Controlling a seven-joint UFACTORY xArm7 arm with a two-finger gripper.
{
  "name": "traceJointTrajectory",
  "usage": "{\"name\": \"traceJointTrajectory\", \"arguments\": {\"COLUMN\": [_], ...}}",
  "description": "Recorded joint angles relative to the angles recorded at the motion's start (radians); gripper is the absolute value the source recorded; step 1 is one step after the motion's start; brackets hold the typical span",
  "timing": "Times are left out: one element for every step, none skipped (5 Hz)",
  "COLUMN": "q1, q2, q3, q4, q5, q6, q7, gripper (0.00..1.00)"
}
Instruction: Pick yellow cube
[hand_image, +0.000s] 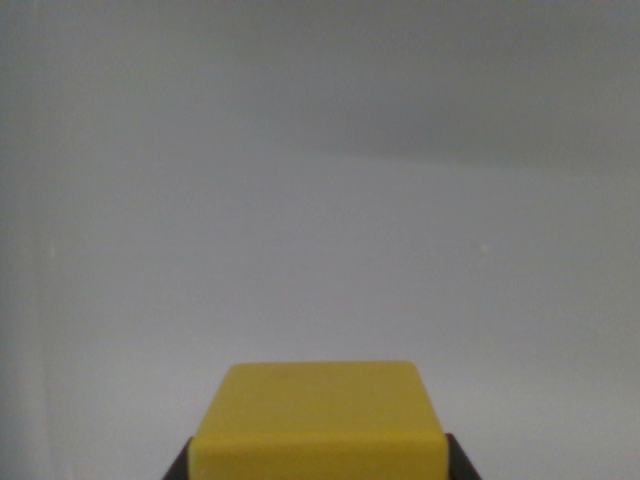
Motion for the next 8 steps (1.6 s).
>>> {"name": "traceJointTrajectory", "arguments": {"q1": [-0.0006,-0.0006,-0.0011,-0.0011,-0.0017,-0.0017,-0.0022,-0.0022], "q2": [-0.018,-0.018,-0.035,-0.035,-0.051,-0.051,-0.066,-0.066], "q3": [0.000,0.000,-0.001,-0.001,-0.001,-0.001,-0.001,-0.001], "q4": [0.027,0.027,0.052,0.052,0.077,0.077,0.100,0.100], "q5": [0.0014,0.0014,0.0026,0.0026,0.0039,0.0039,0.0050,0.0050], "q6": [0.045,0.045,0.087,0.087,0.128,0.128,0.167,0.167], "q7": [0.000,0.000,0.000,0.000,0.000,0.000,0.000,0.000], "gripper": [1.00,1.00,1.00,1.00,1.00,1.00,1.00,1.00]}}
